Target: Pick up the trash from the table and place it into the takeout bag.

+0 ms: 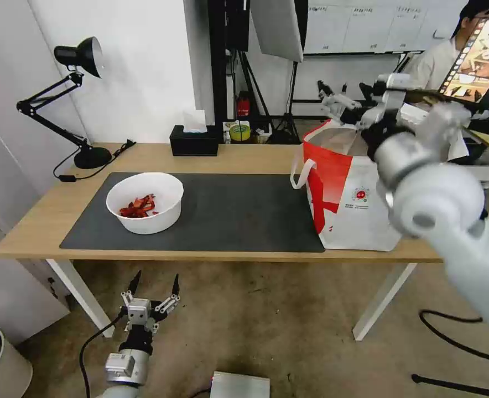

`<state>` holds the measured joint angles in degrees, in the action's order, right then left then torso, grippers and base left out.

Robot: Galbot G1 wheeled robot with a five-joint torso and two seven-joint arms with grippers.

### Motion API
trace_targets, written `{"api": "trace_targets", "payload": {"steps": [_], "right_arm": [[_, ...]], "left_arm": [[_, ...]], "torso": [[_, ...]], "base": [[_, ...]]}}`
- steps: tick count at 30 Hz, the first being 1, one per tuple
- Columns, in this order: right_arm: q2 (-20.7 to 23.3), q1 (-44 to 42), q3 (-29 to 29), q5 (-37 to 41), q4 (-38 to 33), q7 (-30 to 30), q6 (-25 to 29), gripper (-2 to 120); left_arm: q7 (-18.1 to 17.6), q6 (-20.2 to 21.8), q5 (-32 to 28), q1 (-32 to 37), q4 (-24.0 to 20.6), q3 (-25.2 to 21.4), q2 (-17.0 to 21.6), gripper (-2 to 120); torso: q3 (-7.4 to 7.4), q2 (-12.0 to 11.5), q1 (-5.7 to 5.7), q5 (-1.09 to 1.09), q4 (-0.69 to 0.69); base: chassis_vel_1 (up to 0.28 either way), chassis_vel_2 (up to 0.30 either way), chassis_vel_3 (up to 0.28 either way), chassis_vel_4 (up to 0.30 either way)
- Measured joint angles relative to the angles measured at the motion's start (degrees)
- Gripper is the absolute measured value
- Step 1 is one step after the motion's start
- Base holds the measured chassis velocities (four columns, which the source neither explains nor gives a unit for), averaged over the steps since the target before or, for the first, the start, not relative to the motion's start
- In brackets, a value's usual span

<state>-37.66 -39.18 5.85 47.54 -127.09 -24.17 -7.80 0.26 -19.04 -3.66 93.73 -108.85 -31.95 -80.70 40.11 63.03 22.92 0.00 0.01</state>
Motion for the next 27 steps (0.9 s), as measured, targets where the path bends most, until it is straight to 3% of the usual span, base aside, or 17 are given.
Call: {"api": "trace_targets", "payload": {"steps": [2, 6, 7, 10, 19, 27], "right_arm": [[0.38, -3.58, 1.04, -2.91, -0.91, 0.58, 1.34, 100], [-1.4, -21.57, 7.27, -17.1, -3.03, 1.05, 8.36, 100], [-1.4, -21.57, 7.27, -17.1, -3.03, 1.05, 8.36, 100], [-5.8, -33.9, 11.17, -25.94, -3.46, 0.33, 12.26, 100], [-16.59, -50.6, 17.58, -36.43, -3.6, -1.54, 17.72, 100], [-24.27, -59.02, 16.95, -42.49, -0.79, -3.6, 21.42, 100]], "left_arm": [[0.0, 0.0, -0.02, 0.02, -0.07, -0.07, -0.01, 100], [0.01, -0.01, -0.12, 0.41, -0.51, -0.42, -0.14, 100], [0.01, -0.01, -0.12, 0.41, -0.51, -0.42, -0.14, 100], [0.01, -0.02, -0.13, 0.66, -0.86, -0.47, -0.32, 100], [-0.01, -0.04, -0.13, 1.03, -1.61, -0.47, -0.21, 100], [-0.05, -0.11, -0.27, 1.18, -2.02, -0.58, -0.28, 100]], "torso": [[0.0, 0.0, 0.0, 0.01, -0.02], [-0.01, 0.01, -0.01, 0.01, -0.01], [-0.01, 0.01, -0.01, 0.01, -0.01], [-0.01, 0.0, -0.01, 0.01, -0.02], [-0.01, 0.01, -0.01, 0.0, -0.02], [-0.01, 0.0, -0.01, -0.01, -0.01]], "base": [[0.0, 0.0, 0.0, 0.0], [0.0, 0.0, 0.0, 0.0], [0.0, 0.0, 0.0, 0.0], [0.0, 0.0, 0.0, 0.0], [0.0, 0.0, 0.0, 0.0], [0.0, 0.0, 0.0, 0.0]]}}
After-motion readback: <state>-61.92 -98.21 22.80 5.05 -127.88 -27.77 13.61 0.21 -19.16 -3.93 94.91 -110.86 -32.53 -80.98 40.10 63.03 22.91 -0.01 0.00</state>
